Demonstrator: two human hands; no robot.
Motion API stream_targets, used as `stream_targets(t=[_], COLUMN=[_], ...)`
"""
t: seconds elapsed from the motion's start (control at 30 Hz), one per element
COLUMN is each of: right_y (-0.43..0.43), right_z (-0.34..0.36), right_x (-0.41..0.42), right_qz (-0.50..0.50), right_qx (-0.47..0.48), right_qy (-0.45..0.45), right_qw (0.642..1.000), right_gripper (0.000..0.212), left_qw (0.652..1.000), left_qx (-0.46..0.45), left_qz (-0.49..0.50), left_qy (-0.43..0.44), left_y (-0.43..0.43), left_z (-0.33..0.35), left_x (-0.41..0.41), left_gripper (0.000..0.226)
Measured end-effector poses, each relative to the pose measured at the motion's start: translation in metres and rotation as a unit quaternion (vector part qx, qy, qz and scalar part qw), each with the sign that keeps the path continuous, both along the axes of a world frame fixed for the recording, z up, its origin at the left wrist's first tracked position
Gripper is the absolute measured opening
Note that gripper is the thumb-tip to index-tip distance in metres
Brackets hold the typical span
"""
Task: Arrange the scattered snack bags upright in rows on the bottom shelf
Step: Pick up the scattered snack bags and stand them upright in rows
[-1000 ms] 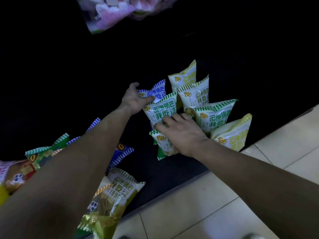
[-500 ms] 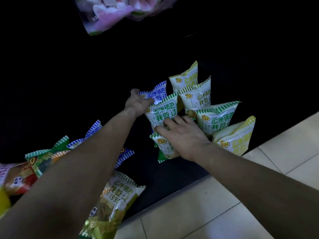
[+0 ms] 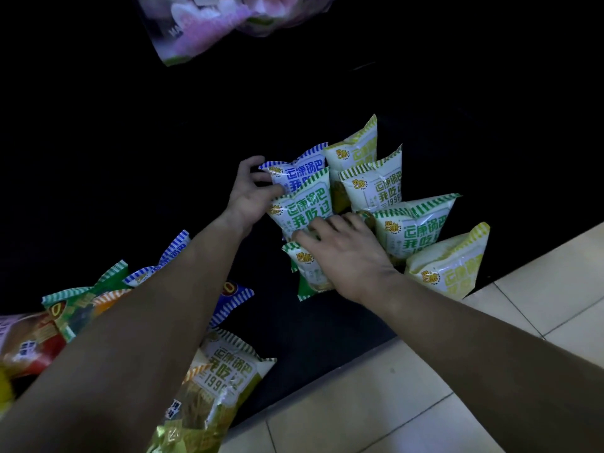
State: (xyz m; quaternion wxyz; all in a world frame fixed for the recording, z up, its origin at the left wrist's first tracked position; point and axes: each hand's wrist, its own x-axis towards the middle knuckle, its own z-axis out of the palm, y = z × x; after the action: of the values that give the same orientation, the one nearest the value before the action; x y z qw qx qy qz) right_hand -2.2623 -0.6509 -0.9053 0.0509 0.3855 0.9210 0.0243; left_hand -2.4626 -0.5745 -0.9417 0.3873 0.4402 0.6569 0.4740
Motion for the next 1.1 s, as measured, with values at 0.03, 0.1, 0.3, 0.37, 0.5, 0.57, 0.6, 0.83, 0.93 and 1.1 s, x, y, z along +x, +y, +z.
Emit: stream_targets(t=[0.03,0.1,0.3,0.37,0.5,0.57,0.6,0.83,0.93,1.1], right_y=[0.003,0.008,0.013,0.011,0.010,0.009,0.008,-0.008,-0.015,-0.046], right_z=[0.000,0.000,0.002,0.001,0.001,0.001,0.001,0.028,0.050,0.096], right_x=[-0.002,-0.005,-0.012,-0.015,-0.016,-0.014,-0.012,-0.002,-0.001,-0.009], right_qz=[-0.001,-0.005,-0.003,-0.006,-0.020,-0.022,-0.022,-0.022,-0.038,-0.045], right_qx=[-0.003,-0.005,0.004,0.001,-0.025,-0.032,-0.033,-0.031,-0.035,-0.050], right_qy=[0.000,0.001,0.002,0.007,0.004,-0.001,-0.001,0.001,0.015,0.053], right_qw=[1.000,1.000,1.000,1.000,0.999,0.999,0.999,0.999,0.999,0.996], right_gripper=[0.091,0.089,0.088,0.087,0.089,0.094,0.097,0.105,0.103,0.081], left_qw=[1.000,1.000,0.997,0.991,0.990,0.988,0.985,0.958,0.950,0.942], left_qx=[0.008,0.017,0.023,0.029,0.030,0.021,0.015,-0.017,-0.027,-0.059], left_qz=[0.000,0.001,-0.003,-0.039,-0.047,-0.058,-0.066,-0.056,-0.053,-0.044], left_qy=[0.002,0.013,0.079,0.125,0.127,0.141,0.160,0.282,0.305,0.327], left_y=[-0.001,-0.002,0.002,0.000,-0.010,-0.017,-0.022,-0.071,-0.103,-0.186], left_z=[-0.001,0.000,0.008,0.006,0.008,0.013,0.016,0.052,0.067,0.095], left_x=[-0.001,-0.001,-0.003,-0.002,-0.006,-0.009,-0.010,-0.028,-0.038,-0.060], left_gripper=[0.075,0.074,0.030,0.028,0.025,0.028,0.032,0.057,0.055,0.054])
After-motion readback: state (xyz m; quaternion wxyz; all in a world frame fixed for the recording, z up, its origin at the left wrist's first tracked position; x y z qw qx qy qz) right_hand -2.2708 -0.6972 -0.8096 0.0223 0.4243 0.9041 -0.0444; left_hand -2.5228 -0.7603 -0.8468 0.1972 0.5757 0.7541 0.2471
